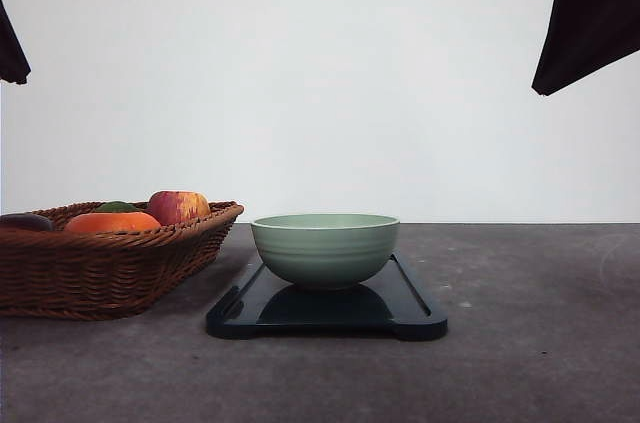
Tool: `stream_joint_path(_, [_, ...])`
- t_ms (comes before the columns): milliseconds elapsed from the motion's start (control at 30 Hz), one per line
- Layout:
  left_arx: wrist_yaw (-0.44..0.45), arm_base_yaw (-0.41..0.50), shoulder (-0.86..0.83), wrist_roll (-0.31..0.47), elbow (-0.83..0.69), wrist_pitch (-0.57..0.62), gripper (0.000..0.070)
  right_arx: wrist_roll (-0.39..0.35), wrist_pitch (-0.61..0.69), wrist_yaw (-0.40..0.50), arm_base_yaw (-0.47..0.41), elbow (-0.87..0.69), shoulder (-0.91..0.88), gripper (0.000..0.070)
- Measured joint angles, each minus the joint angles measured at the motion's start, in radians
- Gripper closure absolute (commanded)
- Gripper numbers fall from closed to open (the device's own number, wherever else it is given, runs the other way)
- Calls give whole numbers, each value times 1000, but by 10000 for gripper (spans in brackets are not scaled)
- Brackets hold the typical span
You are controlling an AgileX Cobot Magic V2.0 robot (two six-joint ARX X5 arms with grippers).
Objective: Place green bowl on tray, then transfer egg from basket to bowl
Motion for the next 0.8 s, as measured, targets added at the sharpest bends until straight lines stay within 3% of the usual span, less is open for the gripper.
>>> stream_joint_path(100, [0, 16, -10, 29, -3, 8, 700, 0, 0, 0, 0, 0, 0, 687])
stream_joint_path(200, [0, 79, -55, 59, -52, 103, 700, 0, 0, 0, 0, 0, 0, 687])
stream_joint_path(433, [-1, 272, -297, 82, -357, 423, 700, 0, 0, 0, 0, 0, 0, 687])
stream_joint_path(533, [-1, 338, -435, 88, -486, 508, 700, 0, 0, 0, 0, 0, 0, 687])
stream_joint_path(800, [-1, 460, -690, 95, -720, 528, 700, 0, 0, 0, 0, 0, 0, 687])
